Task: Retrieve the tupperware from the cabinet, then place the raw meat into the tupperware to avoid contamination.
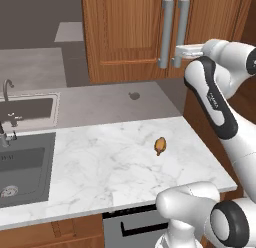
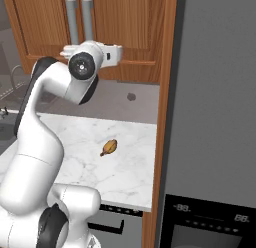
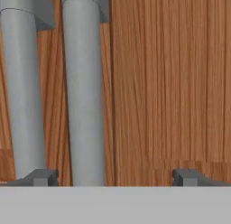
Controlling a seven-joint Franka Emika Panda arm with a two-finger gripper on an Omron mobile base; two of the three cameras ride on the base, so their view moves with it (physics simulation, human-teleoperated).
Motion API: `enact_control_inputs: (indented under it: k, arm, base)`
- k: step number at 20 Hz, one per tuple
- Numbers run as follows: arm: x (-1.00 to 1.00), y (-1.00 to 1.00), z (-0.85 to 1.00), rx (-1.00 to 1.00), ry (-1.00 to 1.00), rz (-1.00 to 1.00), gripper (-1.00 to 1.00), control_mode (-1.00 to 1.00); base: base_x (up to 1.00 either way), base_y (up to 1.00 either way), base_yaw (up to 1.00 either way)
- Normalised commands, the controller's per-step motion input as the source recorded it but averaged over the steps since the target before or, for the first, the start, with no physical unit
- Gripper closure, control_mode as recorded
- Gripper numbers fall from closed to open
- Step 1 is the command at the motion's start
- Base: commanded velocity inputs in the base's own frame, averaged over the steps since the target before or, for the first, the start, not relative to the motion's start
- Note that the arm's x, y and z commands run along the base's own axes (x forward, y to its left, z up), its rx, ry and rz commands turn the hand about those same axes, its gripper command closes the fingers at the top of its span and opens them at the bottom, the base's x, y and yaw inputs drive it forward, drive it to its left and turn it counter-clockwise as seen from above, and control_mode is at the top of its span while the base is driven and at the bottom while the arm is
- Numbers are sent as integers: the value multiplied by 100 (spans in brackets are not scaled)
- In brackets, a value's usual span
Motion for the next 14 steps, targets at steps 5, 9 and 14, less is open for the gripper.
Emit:
enact_control_inputs:
  k: [5,9,14]
  arm:
    - [31,8,0,0,-1,0,-100,-100]
    - [37,0,0,0,0,0,-100,-100]
    - [44,0,0,0,0,0,-100,-100]
  base:
    - [0,0,0]
    - [0,0,0]
    - [0,0,0]
